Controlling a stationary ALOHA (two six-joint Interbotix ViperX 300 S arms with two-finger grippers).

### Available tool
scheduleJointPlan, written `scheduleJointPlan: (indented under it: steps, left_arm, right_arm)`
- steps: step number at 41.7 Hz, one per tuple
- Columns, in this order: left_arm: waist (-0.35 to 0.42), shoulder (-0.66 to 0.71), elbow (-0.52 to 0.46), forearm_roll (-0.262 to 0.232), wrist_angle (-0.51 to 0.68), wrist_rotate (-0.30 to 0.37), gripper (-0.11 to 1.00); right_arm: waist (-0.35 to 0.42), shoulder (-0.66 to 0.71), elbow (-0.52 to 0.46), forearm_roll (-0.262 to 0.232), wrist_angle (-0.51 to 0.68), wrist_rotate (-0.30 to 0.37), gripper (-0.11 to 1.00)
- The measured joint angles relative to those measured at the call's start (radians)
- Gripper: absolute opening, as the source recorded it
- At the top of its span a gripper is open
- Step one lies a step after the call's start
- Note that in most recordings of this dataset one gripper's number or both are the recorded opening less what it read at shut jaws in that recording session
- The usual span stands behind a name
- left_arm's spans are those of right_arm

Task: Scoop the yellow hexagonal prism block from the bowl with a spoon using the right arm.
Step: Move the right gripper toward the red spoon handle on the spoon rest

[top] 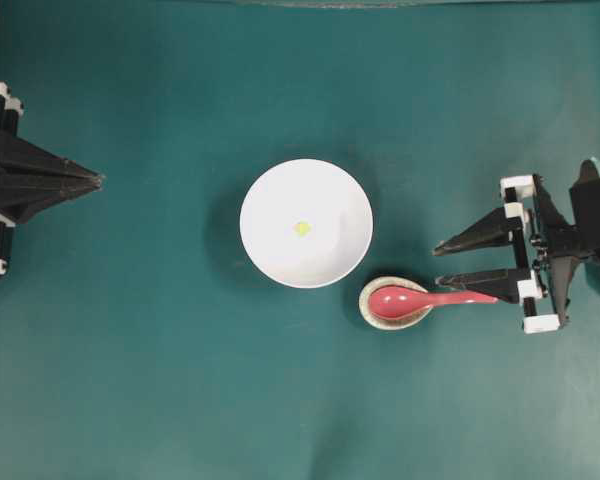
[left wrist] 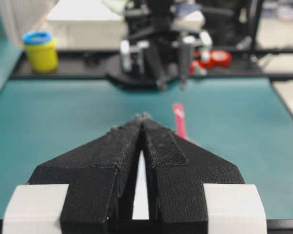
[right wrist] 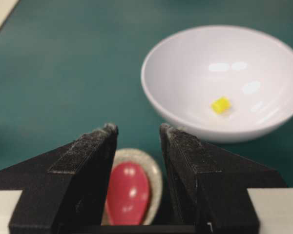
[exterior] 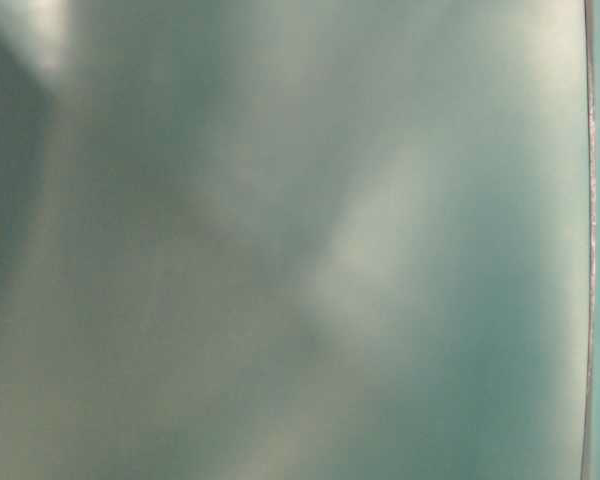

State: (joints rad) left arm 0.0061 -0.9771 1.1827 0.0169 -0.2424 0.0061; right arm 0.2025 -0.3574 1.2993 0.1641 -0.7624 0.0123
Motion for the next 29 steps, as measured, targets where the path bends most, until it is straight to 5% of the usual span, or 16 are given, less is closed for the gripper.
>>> scheduleJointPlan:
  steps: [29]
  left_arm:
    - [0.021, 0.0, 0.0, 0.002, 0.012, -0.002, 0.01]
  right_arm:
    - [0.201, 0.27, 0.071, 0.206, -0.298, 0.002, 0.47]
